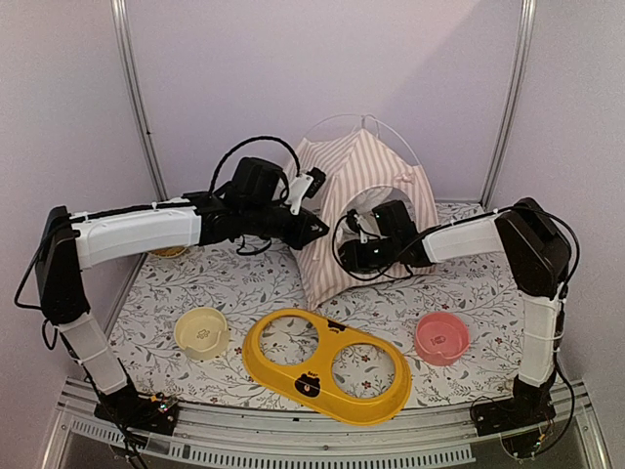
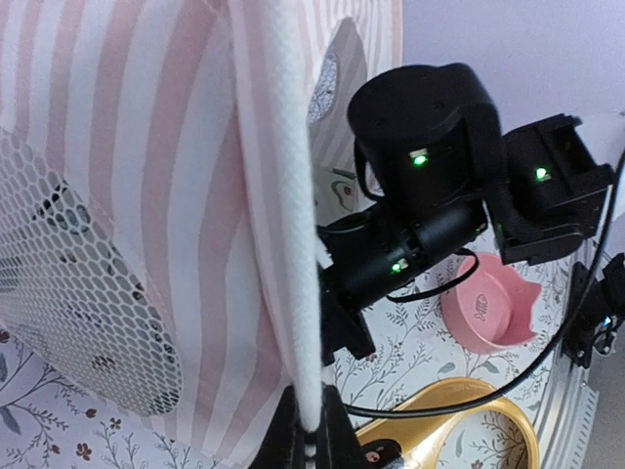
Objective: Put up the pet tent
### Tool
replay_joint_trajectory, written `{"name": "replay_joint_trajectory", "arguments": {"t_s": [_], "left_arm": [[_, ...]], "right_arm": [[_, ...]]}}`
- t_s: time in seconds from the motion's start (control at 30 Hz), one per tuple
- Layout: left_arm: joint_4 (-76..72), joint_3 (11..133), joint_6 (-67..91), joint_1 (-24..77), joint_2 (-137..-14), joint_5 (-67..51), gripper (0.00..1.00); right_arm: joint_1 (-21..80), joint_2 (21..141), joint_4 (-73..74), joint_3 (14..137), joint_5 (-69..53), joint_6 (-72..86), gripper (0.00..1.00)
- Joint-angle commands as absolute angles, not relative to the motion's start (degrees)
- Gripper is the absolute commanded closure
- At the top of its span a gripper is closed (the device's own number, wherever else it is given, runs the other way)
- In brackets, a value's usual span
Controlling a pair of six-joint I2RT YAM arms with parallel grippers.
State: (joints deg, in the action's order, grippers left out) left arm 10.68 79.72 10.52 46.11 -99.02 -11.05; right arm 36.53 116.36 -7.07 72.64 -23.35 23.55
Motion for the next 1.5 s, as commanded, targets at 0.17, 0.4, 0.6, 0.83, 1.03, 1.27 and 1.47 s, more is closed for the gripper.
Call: {"name": "replay_joint_trajectory", "arguments": {"t_s": [0.17,0.4,0.6,0.83,1.03,1.27,1.47], "left_arm": [[0.8,79.1,13.1,42.3,-96.9,-20.4,1.0],[6.4,78.6,12.1,39.4,-99.2,-16.9,1.0],[7.8,76.7,9.9,38.9,-99.4,-16.2,1.0],[7.8,75.6,6.0,38.8,-98.6,-18.7,1.0],[7.6,76.1,3.6,38.3,-97.9,-21.0,1.0],[7.4,76.7,0.8,37.4,-97.1,-30.4,1.0],[6.8,79.3,-0.4,36.9,-96.5,-36.4,1.0]], "right_arm": [[37.1,120.4,-4.9,70.6,-11.6,25.2,0.51],[37.2,110.6,-2.6,70.8,-13.3,23.1,0.32],[37.3,100.4,-1.8,67.0,-12.8,22.2,0.22],[37.3,92.4,-3.1,59.5,-5.0,23.0,0.12],[37.3,93.2,-3.2,57.7,1.3,23.1,0.05],[37.1,98.5,-16.7,56.4,-1.0,18.2,0.01],[37.1,103.0,-26.1,57.3,0.1,15.5,0.01]]}}
